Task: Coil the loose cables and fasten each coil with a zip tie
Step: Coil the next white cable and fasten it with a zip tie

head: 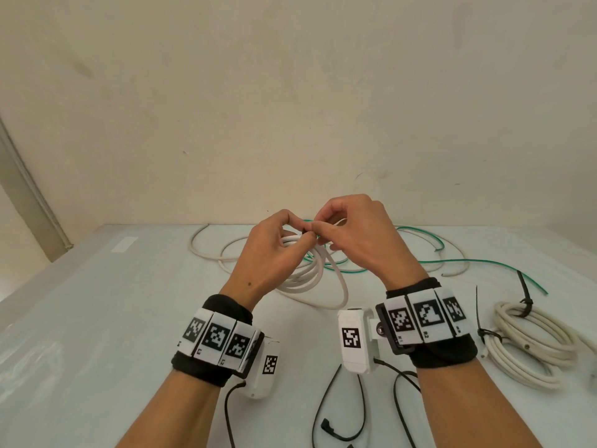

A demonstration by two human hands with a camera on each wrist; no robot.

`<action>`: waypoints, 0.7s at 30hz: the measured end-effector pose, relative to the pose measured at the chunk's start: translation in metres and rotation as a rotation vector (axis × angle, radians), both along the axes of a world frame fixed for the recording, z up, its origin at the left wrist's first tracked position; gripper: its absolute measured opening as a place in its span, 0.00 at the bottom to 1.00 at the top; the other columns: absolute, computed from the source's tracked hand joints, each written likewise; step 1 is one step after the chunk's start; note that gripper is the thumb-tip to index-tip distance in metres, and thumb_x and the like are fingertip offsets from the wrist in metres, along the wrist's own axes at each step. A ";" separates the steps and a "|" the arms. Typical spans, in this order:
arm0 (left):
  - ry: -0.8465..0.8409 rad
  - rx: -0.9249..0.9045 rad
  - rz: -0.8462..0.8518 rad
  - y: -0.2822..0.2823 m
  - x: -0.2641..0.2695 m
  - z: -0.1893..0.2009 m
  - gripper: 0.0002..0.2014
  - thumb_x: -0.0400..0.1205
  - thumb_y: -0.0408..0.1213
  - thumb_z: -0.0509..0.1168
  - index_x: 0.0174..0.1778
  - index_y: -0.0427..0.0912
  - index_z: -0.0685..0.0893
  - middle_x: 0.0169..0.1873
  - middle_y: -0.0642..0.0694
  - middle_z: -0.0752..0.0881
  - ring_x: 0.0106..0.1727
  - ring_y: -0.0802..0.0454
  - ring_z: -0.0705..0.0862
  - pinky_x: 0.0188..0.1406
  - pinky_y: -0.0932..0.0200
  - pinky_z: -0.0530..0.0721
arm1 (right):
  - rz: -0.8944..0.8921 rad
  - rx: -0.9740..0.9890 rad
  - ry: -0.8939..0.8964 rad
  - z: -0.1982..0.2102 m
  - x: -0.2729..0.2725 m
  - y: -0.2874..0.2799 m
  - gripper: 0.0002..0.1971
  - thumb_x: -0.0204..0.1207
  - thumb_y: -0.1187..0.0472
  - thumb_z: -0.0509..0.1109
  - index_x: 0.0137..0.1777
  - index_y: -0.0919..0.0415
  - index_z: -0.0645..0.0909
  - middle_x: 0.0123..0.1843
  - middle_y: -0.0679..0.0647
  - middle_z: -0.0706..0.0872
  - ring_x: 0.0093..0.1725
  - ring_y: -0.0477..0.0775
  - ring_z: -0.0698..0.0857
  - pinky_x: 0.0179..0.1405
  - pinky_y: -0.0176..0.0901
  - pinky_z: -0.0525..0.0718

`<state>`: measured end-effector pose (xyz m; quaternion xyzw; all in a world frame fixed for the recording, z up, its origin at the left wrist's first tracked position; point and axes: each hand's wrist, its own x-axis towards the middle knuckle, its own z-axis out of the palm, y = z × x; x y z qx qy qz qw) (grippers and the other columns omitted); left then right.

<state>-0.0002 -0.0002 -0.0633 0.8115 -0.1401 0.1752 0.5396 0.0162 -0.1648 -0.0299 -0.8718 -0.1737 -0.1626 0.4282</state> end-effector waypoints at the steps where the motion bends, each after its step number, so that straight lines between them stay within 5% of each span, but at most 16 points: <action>1: -0.007 -0.001 0.001 0.000 0.000 0.000 0.03 0.84 0.36 0.71 0.48 0.41 0.85 0.20 0.63 0.83 0.22 0.65 0.77 0.26 0.73 0.70 | -0.007 -0.011 -0.013 -0.001 0.001 0.000 0.06 0.75 0.54 0.81 0.40 0.54 0.91 0.33 0.48 0.92 0.36 0.44 0.92 0.46 0.54 0.92; 7: -0.013 -0.009 -0.011 0.000 0.000 -0.002 0.03 0.84 0.36 0.72 0.47 0.41 0.85 0.21 0.63 0.84 0.22 0.65 0.78 0.28 0.73 0.71 | -0.046 -0.153 -0.079 -0.004 0.005 0.002 0.07 0.76 0.48 0.78 0.41 0.49 0.90 0.38 0.42 0.91 0.47 0.51 0.90 0.50 0.56 0.90; 13: -0.005 -0.016 -0.053 0.004 0.000 0.002 0.04 0.85 0.35 0.70 0.46 0.39 0.85 0.21 0.60 0.82 0.23 0.63 0.75 0.29 0.70 0.70 | 0.062 -0.191 -0.119 -0.002 0.003 -0.003 0.04 0.82 0.57 0.75 0.45 0.55 0.87 0.42 0.45 0.90 0.45 0.46 0.88 0.50 0.42 0.85; 16: 0.012 -0.068 -0.108 0.006 0.000 0.003 0.07 0.87 0.34 0.67 0.44 0.37 0.80 0.23 0.50 0.76 0.28 0.51 0.70 0.30 0.62 0.67 | 0.105 -0.220 -0.138 -0.002 0.001 0.000 0.03 0.86 0.62 0.69 0.50 0.59 0.82 0.46 0.49 0.86 0.46 0.50 0.84 0.45 0.38 0.78; 18: 0.062 -0.117 -0.130 0.006 0.000 0.001 0.09 0.87 0.33 0.66 0.45 0.33 0.76 0.25 0.44 0.72 0.27 0.50 0.66 0.27 0.64 0.66 | 0.114 -0.256 -0.151 -0.003 -0.001 0.004 0.03 0.87 0.63 0.66 0.51 0.61 0.80 0.45 0.48 0.82 0.42 0.44 0.79 0.41 0.32 0.73; 21: 0.177 -0.214 -0.156 0.008 0.000 -0.003 0.09 0.87 0.32 0.65 0.45 0.33 0.73 0.25 0.48 0.69 0.24 0.54 0.63 0.22 0.68 0.63 | 0.093 -0.260 -0.215 0.000 -0.003 0.006 0.03 0.87 0.66 0.65 0.52 0.63 0.79 0.45 0.48 0.79 0.40 0.42 0.76 0.39 0.32 0.70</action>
